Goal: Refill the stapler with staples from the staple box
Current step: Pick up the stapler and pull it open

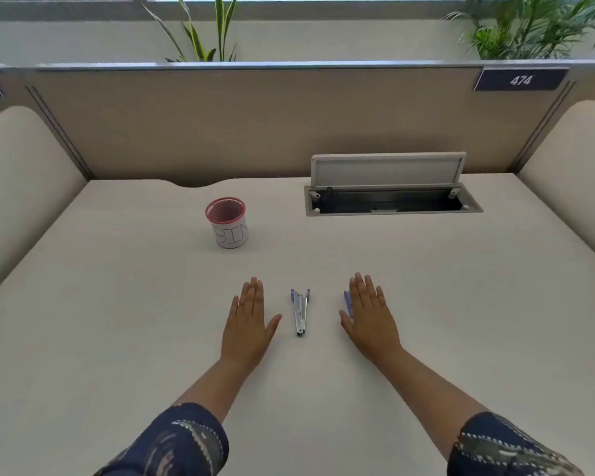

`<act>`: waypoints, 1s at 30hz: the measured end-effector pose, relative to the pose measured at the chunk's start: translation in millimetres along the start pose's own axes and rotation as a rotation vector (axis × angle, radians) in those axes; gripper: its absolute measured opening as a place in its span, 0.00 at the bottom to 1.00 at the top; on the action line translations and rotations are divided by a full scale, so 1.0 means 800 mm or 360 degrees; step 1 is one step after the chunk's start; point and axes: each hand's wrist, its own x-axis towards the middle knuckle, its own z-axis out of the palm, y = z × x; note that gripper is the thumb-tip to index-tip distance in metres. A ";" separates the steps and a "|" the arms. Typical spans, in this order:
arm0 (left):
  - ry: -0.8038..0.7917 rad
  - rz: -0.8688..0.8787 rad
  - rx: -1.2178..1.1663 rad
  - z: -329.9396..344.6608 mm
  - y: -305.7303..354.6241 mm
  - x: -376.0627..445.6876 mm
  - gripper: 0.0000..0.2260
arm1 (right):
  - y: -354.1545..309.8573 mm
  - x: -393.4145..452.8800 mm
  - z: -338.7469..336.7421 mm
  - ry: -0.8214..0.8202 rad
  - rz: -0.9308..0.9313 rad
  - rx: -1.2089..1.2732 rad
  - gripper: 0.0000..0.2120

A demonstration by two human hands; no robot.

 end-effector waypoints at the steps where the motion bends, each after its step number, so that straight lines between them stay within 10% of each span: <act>1: 0.0005 -0.0029 -0.0023 0.003 -0.001 -0.002 0.39 | 0.002 -0.003 0.004 0.0035 0.0022 0.0055 0.32; 14: -0.0106 -0.0112 -0.0072 0.037 -0.006 -0.015 0.49 | 0.004 -0.031 0.025 -0.0046 0.0293 0.0343 0.39; 21: -0.0130 -0.0130 0.0019 0.040 -0.008 -0.015 0.29 | 0.005 -0.032 0.024 -0.0048 0.0330 0.0364 0.41; 30: -0.0004 -0.0103 -0.0009 0.046 -0.010 -0.016 0.31 | 0.004 -0.032 0.023 -0.0099 0.0469 0.0276 0.47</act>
